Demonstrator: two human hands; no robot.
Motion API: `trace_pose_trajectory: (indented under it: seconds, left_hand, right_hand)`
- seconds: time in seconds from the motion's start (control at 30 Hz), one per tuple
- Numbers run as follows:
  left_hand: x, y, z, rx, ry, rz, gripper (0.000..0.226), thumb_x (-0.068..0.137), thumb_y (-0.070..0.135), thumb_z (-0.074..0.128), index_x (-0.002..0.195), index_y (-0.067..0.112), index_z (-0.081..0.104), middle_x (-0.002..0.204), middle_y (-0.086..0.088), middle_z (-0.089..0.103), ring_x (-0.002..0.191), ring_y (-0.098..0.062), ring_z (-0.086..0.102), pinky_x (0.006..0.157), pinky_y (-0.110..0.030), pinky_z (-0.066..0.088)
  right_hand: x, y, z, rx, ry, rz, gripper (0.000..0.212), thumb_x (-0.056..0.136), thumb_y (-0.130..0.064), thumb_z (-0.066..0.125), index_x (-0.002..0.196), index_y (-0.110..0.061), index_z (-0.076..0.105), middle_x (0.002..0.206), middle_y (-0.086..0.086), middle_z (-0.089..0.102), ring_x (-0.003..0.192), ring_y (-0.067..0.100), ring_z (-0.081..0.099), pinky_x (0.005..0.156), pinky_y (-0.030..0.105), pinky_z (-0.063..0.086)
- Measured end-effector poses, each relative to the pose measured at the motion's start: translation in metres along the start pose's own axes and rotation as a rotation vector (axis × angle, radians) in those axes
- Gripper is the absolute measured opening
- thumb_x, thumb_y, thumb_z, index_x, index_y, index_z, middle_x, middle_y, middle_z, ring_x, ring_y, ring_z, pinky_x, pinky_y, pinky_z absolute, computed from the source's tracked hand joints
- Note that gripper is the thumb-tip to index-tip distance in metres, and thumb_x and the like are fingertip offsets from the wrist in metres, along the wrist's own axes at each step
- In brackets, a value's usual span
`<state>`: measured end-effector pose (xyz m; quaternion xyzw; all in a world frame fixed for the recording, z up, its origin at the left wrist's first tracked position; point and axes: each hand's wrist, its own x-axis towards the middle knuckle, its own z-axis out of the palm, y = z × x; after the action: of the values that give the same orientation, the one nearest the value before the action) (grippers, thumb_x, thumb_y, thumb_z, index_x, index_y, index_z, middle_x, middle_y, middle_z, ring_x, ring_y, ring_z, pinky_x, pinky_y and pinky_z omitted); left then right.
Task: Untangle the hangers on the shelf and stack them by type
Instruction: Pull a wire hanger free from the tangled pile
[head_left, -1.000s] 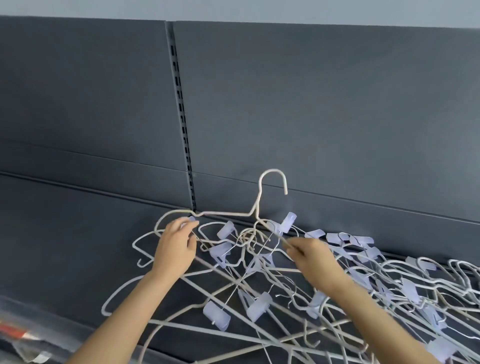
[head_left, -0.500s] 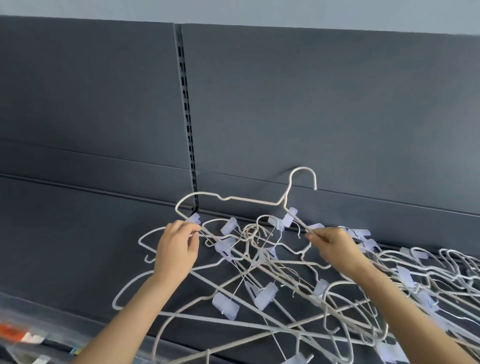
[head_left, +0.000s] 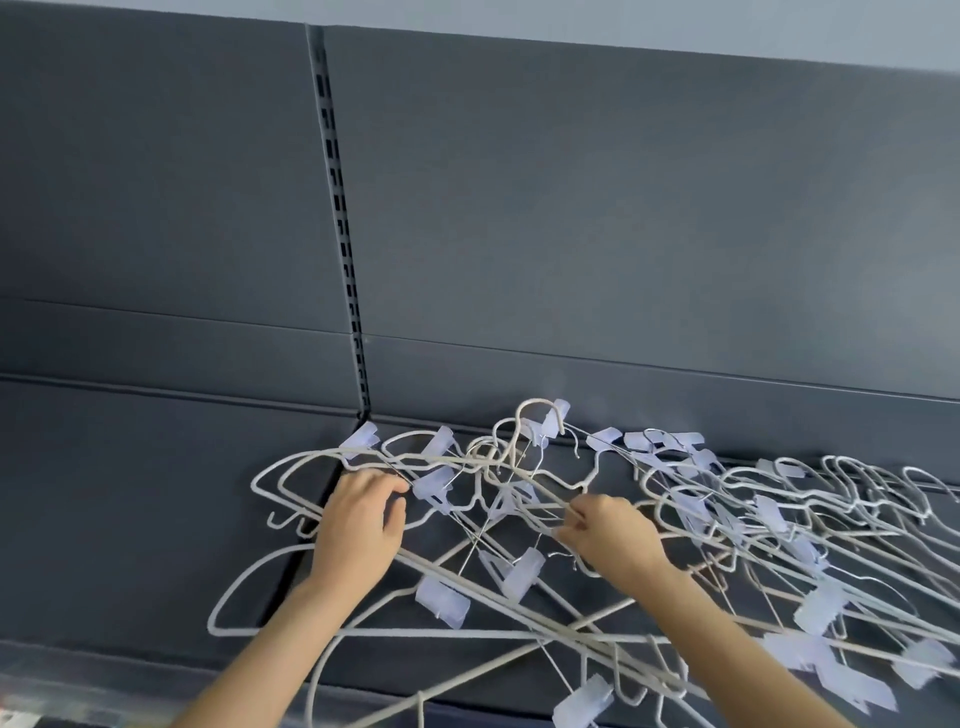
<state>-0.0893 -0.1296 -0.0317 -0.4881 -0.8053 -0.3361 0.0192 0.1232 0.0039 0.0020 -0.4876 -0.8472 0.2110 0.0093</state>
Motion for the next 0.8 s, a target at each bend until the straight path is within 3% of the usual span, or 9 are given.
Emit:
trace_pose_trajectory:
  seconds: [0.1, 0.23, 0.37, 0.47, 0.6, 0.7, 0.8]
  left_hand:
    - [0.0, -0.001, 0.004, -0.015, -0.034, -0.034, 0.015, 0.083, 0.005, 0.06, 0.096, 0.007, 0.067, 0.096, -0.006, 0.064, 0.096, -0.027, 0.055, 0.086, -0.037, 0.044]
    - [0.002, 0.002, 0.001, -0.035, -0.003, -0.033, 0.015, 0.082, 0.002, 0.06, 0.094, 0.007, 0.068, 0.096, -0.006, 0.064, 0.095, -0.026, 0.056, 0.085, -0.036, 0.044]
    - [0.009, 0.0, -0.011, -0.014, 0.136, -0.021, 0.017, 0.077, -0.004, 0.064, 0.091, 0.005, 0.068, 0.094, -0.009, 0.064, 0.09, -0.03, 0.057, 0.08, -0.041, 0.046]
    - [0.011, -0.001, -0.019, -0.026, 0.207, -0.031, 0.017, 0.08, 0.0, 0.06, 0.094, 0.006, 0.068, 0.097, -0.008, 0.063, 0.089, -0.028, 0.056, 0.08, -0.041, 0.047]
    - [0.009, 0.003, -0.027, -0.025, 0.249, -0.03, 0.021, 0.078, -0.005, 0.061, 0.094, 0.007, 0.068, 0.096, -0.005, 0.063, 0.09, -0.026, 0.054, 0.079, -0.035, 0.043]
    - [0.012, 0.008, -0.031, -0.023, 0.278, -0.062, 0.021, 0.079, -0.005, 0.06, 0.095, 0.006, 0.067, 0.099, -0.008, 0.063, 0.093, -0.03, 0.053, 0.081, -0.037, 0.041]
    - [0.021, 0.016, -0.037, -0.036, 0.315, -0.075, 0.024, 0.082, -0.004, 0.057, 0.103, 0.004, 0.064, 0.107, -0.013, 0.061, 0.099, -0.034, 0.052, 0.086, -0.043, 0.042]
  right_hand:
    - [0.0, -0.008, 0.003, -0.079, -0.03, 0.007, 0.019, 0.083, -0.031, 0.056, 0.083, -0.012, 0.059, 0.08, 0.002, 0.059, 0.076, 0.024, 0.056, 0.067, 0.028, 0.045]
    - [-0.001, -0.01, 0.001, -0.123, 0.025, -0.069, 0.026, 0.091, -0.022, 0.042, 0.066, -0.016, 0.039, 0.072, 0.001, 0.049, 0.072, 0.026, 0.047, 0.056, 0.028, 0.034]
    - [0.0, -0.005, -0.03, 0.042, 0.151, -0.195, 0.013, 0.092, -0.018, 0.045, 0.087, -0.01, 0.055, 0.071, 0.002, 0.055, 0.068, 0.028, 0.052, 0.06, 0.032, 0.04]
    - [0.003, 0.001, -0.061, 0.066, 0.208, -0.292, 0.012, 0.092, -0.015, 0.048, 0.09, -0.012, 0.059, 0.063, 0.0, 0.053, 0.062, 0.026, 0.046, 0.06, 0.033, 0.041]
    - [0.005, 0.023, -0.085, 0.136, 0.265, -0.279, 0.014, 0.091, -0.009, 0.051, 0.084, -0.006, 0.063, 0.061, 0.01, 0.056, 0.057, 0.028, 0.044, 0.056, 0.031, 0.038]
    - [0.002, 0.04, -0.091, 0.176, 0.287, -0.264, 0.017, 0.089, -0.007, 0.052, 0.074, -0.011, 0.061, 0.051, -0.002, 0.048, 0.051, 0.018, 0.037, 0.05, 0.018, 0.034]
    - [-0.006, 0.054, -0.097, 0.213, 0.277, -0.261, 0.017, 0.088, -0.005, 0.054, 0.075, -0.01, 0.063, 0.042, -0.008, 0.047, 0.043, 0.01, 0.039, 0.049, 0.014, 0.037]
